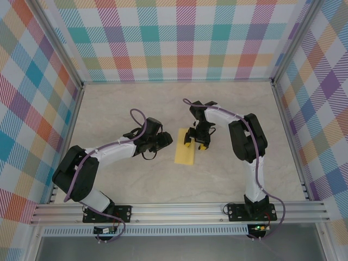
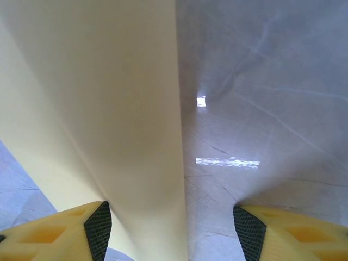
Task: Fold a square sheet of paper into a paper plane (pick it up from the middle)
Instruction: Hold the square sheet of paper at the center of the table.
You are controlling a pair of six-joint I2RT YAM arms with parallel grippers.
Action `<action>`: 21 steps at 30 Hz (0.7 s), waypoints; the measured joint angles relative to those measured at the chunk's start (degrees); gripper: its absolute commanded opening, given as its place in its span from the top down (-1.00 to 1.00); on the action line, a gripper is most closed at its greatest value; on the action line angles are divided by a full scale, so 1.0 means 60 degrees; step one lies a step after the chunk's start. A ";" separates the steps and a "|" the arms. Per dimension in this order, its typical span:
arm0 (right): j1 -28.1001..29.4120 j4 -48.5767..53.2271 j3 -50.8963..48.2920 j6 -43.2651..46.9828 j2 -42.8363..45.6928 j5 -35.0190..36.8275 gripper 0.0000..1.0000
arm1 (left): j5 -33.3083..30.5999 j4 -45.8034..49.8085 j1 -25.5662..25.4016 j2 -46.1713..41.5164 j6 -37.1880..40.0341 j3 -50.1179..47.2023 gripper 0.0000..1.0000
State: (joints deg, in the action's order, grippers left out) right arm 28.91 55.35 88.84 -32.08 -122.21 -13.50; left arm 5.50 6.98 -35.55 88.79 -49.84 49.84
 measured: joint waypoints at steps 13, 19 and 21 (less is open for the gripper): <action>0.0000 0.0000 -0.0007 0.0000 0.0000 0.0004 -0.30 | 0.0929 -0.0503 0.0000 0.0805 0.0033 0.0313 1.00; 0.0000 -0.0004 -0.0011 -0.0004 0.0000 0.0004 -0.30 | 0.1749 -0.1209 0.0000 0.1698 0.0015 0.0736 1.00; 0.0000 0.0000 -0.0011 -0.0004 -0.0004 0.0004 -0.30 | 0.1953 -0.1428 0.0000 0.1967 -0.0015 0.0838 1.00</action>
State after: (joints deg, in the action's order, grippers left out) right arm 28.91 55.35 88.77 -32.10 -122.23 -13.47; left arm 17.21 -1.58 -35.55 100.60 -49.93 54.87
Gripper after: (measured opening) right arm 0.651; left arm 0.040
